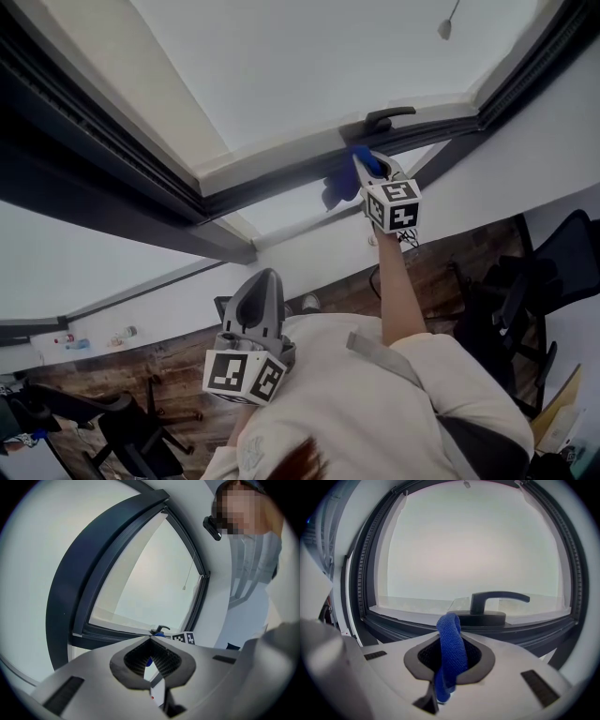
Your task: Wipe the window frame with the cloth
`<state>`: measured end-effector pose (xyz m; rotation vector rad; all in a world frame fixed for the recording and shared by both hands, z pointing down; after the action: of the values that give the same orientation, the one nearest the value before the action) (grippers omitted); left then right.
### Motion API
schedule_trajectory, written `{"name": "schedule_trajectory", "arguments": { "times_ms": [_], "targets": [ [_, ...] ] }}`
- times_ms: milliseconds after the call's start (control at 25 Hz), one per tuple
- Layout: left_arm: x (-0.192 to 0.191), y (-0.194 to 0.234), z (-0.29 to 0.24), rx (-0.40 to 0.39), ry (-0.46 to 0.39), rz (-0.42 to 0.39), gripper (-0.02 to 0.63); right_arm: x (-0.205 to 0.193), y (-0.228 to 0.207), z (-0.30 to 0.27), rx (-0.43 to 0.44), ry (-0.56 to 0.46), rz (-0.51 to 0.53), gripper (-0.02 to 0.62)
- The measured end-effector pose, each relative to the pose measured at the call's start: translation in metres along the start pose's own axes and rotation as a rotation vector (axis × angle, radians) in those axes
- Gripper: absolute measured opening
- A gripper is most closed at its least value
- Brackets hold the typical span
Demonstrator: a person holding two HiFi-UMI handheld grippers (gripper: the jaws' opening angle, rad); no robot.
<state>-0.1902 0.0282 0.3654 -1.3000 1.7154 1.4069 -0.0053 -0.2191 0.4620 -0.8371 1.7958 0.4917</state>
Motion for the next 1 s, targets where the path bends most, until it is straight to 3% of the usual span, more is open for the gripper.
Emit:
{"name": "schedule_trajectory", "arguments": {
  "times_ms": [600,1000],
  "targets": [
    [0.003,0.013,0.005,0.028,-0.002,0.0,0.005,-0.002,-0.027,0.011,-0.054,-0.045,-0.047,0.049],
    [0.003,0.017,0.016,0.001,0.006,-0.013,0.005,-0.002,-0.038,0.018,-0.157,-0.029,-0.073,0.049]
  ]
}}
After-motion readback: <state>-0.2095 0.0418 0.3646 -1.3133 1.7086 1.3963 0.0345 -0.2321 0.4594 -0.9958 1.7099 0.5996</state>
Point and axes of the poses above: the fingertips, and each gripper's own axes: z backward along the fingers, y to its left, x out of its top, the point moved 1 cm from there along z, backward along the fingers, and after that the axes turned 13 degrees about x, right-handed, at the moved point
